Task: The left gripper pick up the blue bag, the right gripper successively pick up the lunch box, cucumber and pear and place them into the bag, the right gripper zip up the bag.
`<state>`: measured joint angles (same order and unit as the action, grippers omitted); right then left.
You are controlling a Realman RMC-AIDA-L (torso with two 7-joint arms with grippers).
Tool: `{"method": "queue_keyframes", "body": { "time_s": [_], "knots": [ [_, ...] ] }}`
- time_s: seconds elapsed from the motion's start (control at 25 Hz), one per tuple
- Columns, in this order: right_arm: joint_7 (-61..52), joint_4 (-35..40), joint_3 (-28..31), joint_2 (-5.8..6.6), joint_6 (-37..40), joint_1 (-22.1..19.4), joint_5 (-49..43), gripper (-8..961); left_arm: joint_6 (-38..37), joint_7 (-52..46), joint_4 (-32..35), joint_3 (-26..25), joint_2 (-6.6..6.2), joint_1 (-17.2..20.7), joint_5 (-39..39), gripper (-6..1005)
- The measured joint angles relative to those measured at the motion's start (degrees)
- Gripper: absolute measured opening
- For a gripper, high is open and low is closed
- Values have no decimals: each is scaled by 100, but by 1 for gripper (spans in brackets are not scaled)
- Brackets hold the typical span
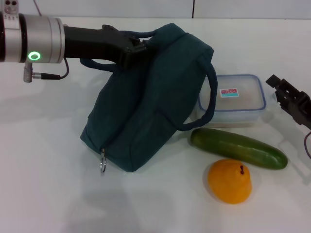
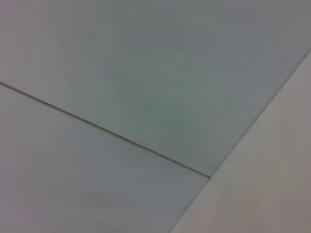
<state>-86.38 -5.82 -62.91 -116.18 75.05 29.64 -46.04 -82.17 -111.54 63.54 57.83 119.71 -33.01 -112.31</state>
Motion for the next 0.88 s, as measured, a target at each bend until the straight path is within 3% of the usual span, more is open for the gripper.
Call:
{"method": "queue_keyframes", "body": {
  "time_s": [0.88],
  "knots": [
    [-436, 161, 62, 0, -171, 300, -417, 749, 17, 191, -9, -41, -9, 53, 14, 46]
  ]
}}
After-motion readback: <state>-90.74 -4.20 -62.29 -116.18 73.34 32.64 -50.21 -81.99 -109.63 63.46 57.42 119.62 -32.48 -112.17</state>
